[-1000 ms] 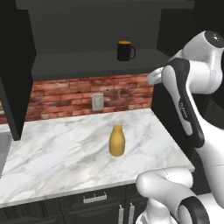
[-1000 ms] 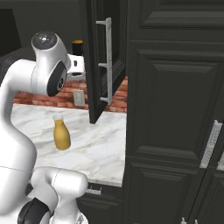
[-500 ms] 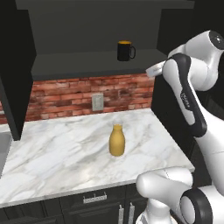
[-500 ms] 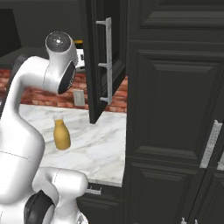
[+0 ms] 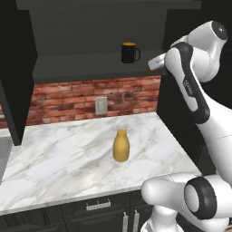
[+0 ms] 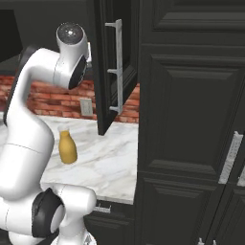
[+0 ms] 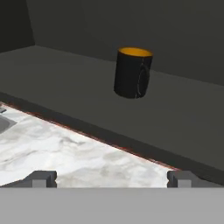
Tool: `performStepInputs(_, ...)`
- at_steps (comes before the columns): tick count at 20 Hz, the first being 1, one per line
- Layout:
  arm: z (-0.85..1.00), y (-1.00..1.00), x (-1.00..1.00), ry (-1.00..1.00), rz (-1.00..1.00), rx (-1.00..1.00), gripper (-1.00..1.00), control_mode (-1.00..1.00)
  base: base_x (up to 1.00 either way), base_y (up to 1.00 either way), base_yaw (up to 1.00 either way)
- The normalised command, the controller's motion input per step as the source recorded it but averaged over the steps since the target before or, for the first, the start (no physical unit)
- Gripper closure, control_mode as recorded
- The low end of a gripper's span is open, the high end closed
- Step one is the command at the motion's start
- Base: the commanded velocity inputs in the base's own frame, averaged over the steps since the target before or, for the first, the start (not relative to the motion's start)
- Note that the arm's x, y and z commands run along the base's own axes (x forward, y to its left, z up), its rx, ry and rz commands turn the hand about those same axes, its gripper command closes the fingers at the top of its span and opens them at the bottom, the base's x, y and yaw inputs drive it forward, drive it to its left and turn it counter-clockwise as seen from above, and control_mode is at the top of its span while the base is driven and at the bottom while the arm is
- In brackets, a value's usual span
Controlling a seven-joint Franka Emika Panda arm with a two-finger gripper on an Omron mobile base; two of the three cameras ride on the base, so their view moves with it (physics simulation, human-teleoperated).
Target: There is a tray on the dining counter. Grab the cup, mug, and pitcher and place them on the tray. The pitcher may be placed next to the tray if it cannot fit the tray.
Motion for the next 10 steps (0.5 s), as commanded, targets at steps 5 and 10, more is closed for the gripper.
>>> performStepInputs(5, 0.0, 0.05, 0.26, 0.0, 0.01, 0.0, -1.0, -1.0, 0.0, 0.0, 0.0)
performStepInputs(10, 0.0, 0.02, 0.25, -0.03, 0.0, 0.0, -1.0, -1.0, 0.0, 0.0, 0.0)
